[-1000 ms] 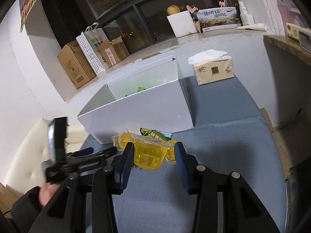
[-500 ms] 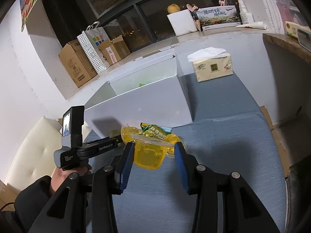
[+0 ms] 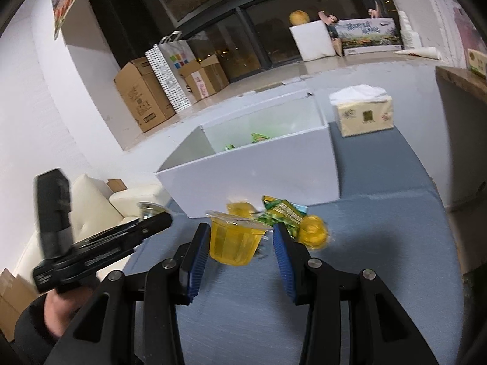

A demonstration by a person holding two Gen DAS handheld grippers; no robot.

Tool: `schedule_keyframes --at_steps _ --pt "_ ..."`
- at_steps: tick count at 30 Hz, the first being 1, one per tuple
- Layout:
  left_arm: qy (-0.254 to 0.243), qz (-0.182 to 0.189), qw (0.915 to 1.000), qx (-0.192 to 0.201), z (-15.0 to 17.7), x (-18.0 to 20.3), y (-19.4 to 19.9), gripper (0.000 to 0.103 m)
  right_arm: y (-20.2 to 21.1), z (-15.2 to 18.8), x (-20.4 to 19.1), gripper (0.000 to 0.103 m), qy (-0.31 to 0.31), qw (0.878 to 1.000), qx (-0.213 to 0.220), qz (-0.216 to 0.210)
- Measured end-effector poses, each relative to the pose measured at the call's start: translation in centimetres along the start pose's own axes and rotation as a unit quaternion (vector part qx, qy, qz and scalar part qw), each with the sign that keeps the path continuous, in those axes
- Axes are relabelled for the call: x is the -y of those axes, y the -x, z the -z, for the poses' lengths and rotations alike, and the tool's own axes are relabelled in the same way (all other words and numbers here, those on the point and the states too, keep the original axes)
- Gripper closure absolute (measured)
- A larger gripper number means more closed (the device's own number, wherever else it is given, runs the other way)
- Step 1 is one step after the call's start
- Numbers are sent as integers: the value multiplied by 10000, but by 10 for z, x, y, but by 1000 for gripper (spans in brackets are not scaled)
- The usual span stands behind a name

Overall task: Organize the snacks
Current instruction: 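Grasp another yellow jelly cup with the left gripper, then lower both yellow jelly cups into the white box and open both grippers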

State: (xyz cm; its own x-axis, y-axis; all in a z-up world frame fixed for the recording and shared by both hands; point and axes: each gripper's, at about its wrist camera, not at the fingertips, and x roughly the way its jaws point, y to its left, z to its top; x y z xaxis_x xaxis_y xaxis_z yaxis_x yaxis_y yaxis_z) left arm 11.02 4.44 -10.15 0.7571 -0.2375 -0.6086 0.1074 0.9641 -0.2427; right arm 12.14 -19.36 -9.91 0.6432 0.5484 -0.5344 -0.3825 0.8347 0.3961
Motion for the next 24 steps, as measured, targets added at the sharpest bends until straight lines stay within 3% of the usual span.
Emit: schedule_keyframes --at_steps 8,15,19,24 --pt "-170 44 9995 266 -30 15 9 60 -1 -25 -15 57 142 9997 182 -118" --pt "-306 -51 9984 467 -93 12 -14 60 -12 -76 -11 57 199 9988 455 -24" --pt "-550 -341 9958 649 -123 5 -36 60 -30 -112 0 57 191 9986 477 91" --pt "-465 -504 9973 250 -136 -12 -82 59 -69 -141 12 57 298 9987 191 374"
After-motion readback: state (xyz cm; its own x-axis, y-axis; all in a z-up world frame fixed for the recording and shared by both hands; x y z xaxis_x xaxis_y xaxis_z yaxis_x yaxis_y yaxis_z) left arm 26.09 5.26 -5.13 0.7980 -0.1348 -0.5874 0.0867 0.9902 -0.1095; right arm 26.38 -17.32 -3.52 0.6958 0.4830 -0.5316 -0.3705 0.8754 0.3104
